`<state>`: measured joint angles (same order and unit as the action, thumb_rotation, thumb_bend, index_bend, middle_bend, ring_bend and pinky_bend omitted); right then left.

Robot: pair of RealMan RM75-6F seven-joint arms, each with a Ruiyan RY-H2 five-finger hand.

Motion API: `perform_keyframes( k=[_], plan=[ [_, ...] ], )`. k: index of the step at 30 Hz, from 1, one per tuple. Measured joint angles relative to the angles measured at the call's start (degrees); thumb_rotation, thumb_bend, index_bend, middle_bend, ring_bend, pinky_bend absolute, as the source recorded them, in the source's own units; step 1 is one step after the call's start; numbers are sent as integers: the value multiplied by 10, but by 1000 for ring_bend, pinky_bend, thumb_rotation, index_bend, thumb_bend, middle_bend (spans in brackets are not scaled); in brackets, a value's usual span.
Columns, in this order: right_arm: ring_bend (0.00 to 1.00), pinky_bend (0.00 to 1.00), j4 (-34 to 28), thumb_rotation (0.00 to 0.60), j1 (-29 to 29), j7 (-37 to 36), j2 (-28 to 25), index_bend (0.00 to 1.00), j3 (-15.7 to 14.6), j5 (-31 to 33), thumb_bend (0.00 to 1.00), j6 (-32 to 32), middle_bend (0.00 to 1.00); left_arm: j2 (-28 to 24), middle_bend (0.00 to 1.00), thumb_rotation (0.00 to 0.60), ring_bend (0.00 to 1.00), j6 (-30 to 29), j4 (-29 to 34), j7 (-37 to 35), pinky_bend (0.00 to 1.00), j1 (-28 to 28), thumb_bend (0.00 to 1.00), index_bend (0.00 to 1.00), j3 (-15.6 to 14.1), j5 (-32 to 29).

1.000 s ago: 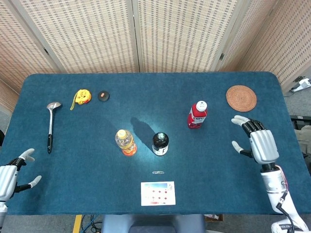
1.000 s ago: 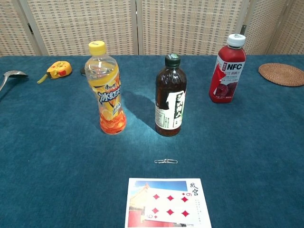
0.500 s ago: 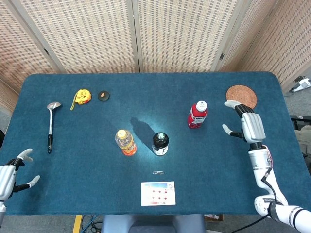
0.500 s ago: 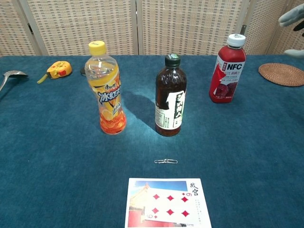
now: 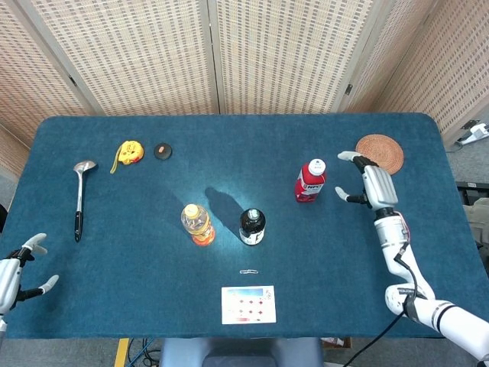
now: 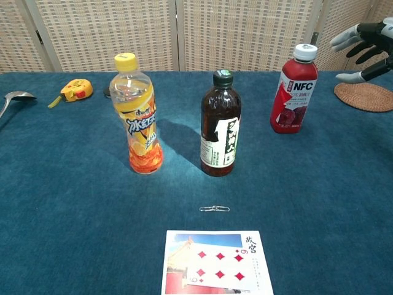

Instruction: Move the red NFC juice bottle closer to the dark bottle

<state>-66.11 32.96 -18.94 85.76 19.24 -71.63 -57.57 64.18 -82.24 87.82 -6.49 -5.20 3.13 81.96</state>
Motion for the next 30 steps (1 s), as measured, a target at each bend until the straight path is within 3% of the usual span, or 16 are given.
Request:
perform_keyframes(
  k=[8,18,30],
  plan=[
    [139,255,64,600,38,-65,12,219,-19,-30,28,54,153,5,383,600,402,12,-11,-2,598,-2,166,331,3,-12],
    [137,255,125,600,68,-169,25,217,-47,-66,12,99,154,7,383,600,403,19,-16,-3,598,-3,166,331,3,-18],
    [155,260,185,600,103,-267,53,217,-72,-93,12,137,239,10,384,600,403,25,-21,-4,598,-4,166,331,4,-23]
  ],
)
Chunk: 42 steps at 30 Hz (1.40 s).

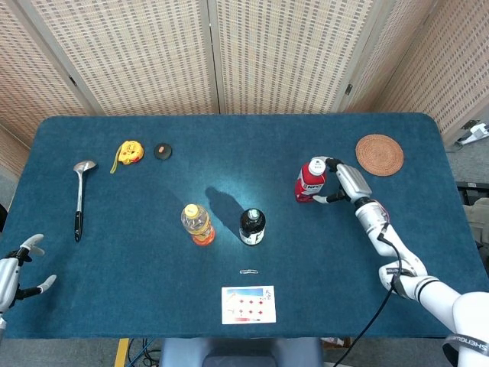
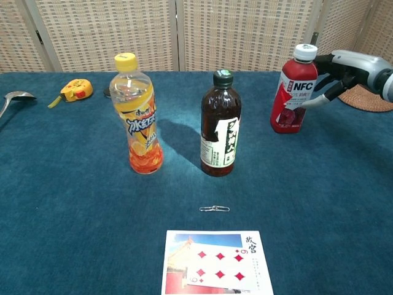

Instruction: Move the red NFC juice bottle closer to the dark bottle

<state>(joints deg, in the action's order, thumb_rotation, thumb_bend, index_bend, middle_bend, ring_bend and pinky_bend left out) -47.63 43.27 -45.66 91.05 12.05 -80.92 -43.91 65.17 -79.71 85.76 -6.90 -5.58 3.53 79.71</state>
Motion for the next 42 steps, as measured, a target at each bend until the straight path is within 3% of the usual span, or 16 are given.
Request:
perform_keyframes(
  k=[11,19,25,31,42],
  plan=[
    [267,324,41,600,21,-25,28,231,-17,-14,45,7,352,-3,389,600,404,-2,3,-4,598,1,166,331,1,2],
    [424,451,67,600,16,-14,48,406,-18,-12,81,-30,497,-5,389,600,404,-2,7,-4,598,1,166,331,0,4],
    [471,480,64,600,5,-13,51,462,-16,-13,97,-69,539,-6,389,600,404,-3,10,-2,598,1,166,331,-2,7],
    [476,480,16,600,-13,-13,30,468,-23,-21,98,-108,544,-8,389,600,404,-6,15,2,598,2,166,331,-3,11],
    [476,481,-138,600,-63,-23,-43,468,-53,-36,99,-146,544,-7,389,600,404,-7,22,13,598,1,166,331,-8,19]
  ],
)
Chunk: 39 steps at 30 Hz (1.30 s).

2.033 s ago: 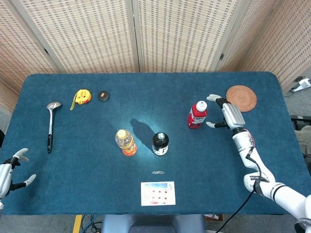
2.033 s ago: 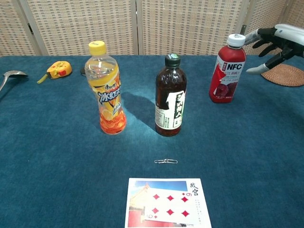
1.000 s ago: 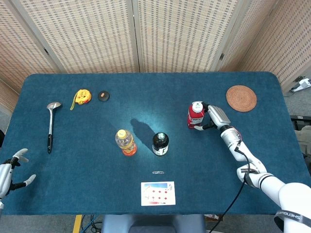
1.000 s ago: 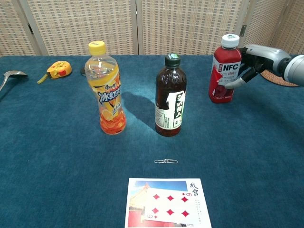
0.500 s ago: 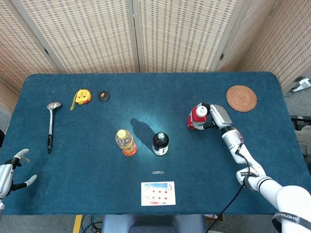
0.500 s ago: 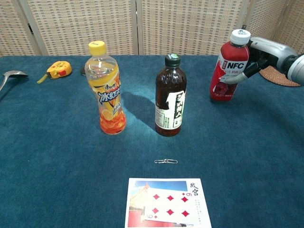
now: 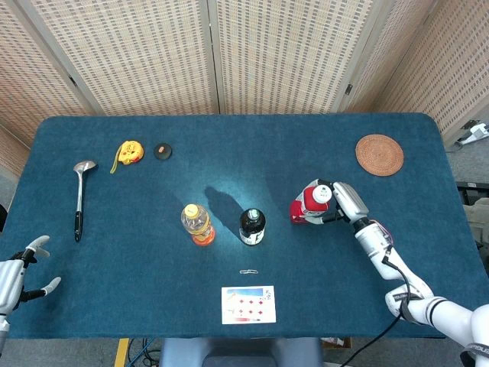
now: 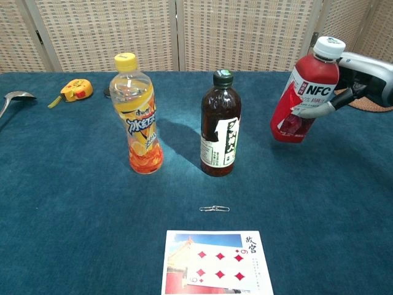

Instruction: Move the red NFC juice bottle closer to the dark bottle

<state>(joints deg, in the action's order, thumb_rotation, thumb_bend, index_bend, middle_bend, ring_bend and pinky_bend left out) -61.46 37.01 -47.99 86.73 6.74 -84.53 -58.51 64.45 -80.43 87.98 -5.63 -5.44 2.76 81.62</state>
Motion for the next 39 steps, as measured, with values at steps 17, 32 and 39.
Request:
perform_keyframes(
  k=[17,32,39],
  plan=[
    [476,481,-37,600,-18,-20,-5,468,-40,-27,98,5,544,-4,389,600,404,-9,10,3,598,3,166,331,-1,5],
    [355,458,-22,600,-9,-43,-3,354,-55,-43,83,19,386,-4,389,600,404,-5,9,3,598,2,166,331,-2,2],
    [216,334,-27,600,-7,-40,-12,110,-63,-55,6,16,204,-3,389,600,404,-4,9,5,598,2,166,331,-2,3]
  ],
)
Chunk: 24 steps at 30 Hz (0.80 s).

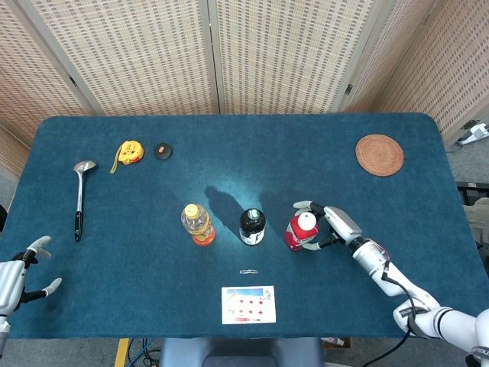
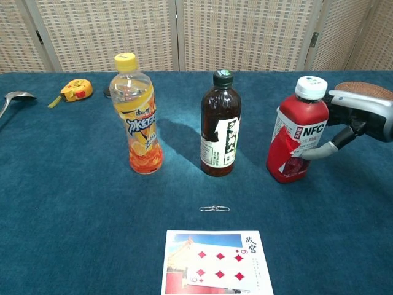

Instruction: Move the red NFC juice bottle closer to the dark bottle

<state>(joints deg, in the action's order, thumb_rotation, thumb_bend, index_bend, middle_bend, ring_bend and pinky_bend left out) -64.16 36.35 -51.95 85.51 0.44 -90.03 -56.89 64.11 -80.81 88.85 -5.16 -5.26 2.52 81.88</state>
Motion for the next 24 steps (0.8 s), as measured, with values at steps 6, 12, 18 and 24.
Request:
perform_keyframes(
  k=[6,12,18,24],
  plan=[
    [181,303,-19,600,-2,13,-13,57,-2,-8,0,-17,149,0,389,600,404,2,-1,1,598,0,166,331,0,-2],
    [174,296,-60,600,-9,53,-45,57,-3,-11,0,-34,148,0,389,600,404,2,0,1,598,0,166,331,0,-2],
    [174,296,-115,600,-30,177,-88,57,-1,3,0,-56,164,1,389,600,404,3,-1,3,598,-1,166,331,-1,-2],
    [174,296,-200,600,-71,359,-147,57,1,34,0,-98,170,3,389,600,403,2,2,9,598,-1,166,331,-3,3]
  ],
)
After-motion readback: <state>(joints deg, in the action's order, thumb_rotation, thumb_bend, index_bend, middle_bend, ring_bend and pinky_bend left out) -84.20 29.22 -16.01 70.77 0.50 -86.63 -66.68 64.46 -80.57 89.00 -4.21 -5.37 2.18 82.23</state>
